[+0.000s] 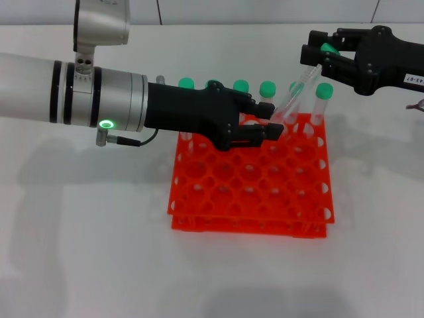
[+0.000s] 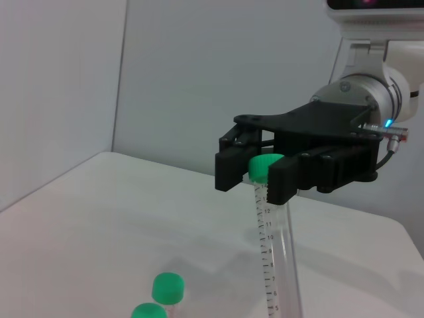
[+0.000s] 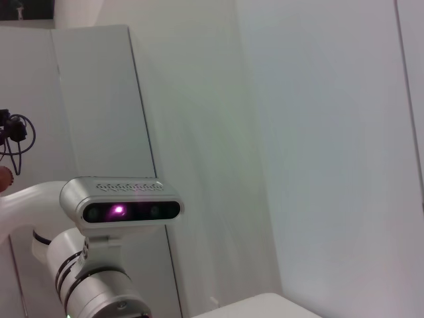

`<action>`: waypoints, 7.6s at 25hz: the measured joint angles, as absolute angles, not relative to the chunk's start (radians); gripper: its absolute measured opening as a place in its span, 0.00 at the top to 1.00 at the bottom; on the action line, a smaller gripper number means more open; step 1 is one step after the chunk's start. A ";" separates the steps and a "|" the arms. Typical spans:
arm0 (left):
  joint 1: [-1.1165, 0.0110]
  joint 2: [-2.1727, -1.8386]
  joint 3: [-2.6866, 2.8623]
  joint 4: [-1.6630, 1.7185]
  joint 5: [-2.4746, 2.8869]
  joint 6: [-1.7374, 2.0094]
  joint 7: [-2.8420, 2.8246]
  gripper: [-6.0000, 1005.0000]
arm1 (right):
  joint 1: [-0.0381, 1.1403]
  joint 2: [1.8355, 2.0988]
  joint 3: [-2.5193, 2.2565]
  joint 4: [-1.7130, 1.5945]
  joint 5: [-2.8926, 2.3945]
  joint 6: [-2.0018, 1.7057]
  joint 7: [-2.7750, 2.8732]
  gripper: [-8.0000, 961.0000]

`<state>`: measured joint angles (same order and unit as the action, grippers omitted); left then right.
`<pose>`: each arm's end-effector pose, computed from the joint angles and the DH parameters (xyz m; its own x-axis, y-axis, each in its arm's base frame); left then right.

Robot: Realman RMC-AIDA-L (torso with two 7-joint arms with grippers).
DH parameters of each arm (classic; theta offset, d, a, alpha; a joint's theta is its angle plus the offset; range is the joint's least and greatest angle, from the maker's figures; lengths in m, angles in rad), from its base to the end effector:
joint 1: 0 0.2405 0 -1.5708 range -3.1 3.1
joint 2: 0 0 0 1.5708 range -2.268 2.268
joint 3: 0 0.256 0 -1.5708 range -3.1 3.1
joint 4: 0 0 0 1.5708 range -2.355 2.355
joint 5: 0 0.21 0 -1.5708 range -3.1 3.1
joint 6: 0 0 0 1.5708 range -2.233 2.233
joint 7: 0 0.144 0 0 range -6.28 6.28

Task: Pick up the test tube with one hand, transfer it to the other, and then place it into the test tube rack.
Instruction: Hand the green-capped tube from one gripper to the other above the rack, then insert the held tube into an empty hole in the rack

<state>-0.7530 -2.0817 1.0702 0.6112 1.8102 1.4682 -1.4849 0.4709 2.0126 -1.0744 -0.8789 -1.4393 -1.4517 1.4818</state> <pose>-0.1599 0.3630 -0.0483 0.8723 0.2357 0.4285 0.2463 -0.9687 0.0314 0.1926 0.3582 0.0430 0.7150 -0.1272 -0.6875 -0.3587 -0.9108 -0.2044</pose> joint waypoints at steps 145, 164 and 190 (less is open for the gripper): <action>-0.289 -2.071 0.879 1.331 2.125 1.836 -1.813 0.11 | 0.484 2.024 -1.571 -0.866 -1.083 -1.049 1.215 0.70; -0.302 -2.072 0.879 1.331 2.127 1.824 -1.813 0.11 | 0.495 2.011 -1.563 -0.916 -1.170 -1.045 1.197 0.70; -0.318 -2.071 0.879 1.304 2.133 1.822 -1.812 0.11 | 0.517 2.004 -1.518 -1.011 -1.389 -1.072 1.327 0.70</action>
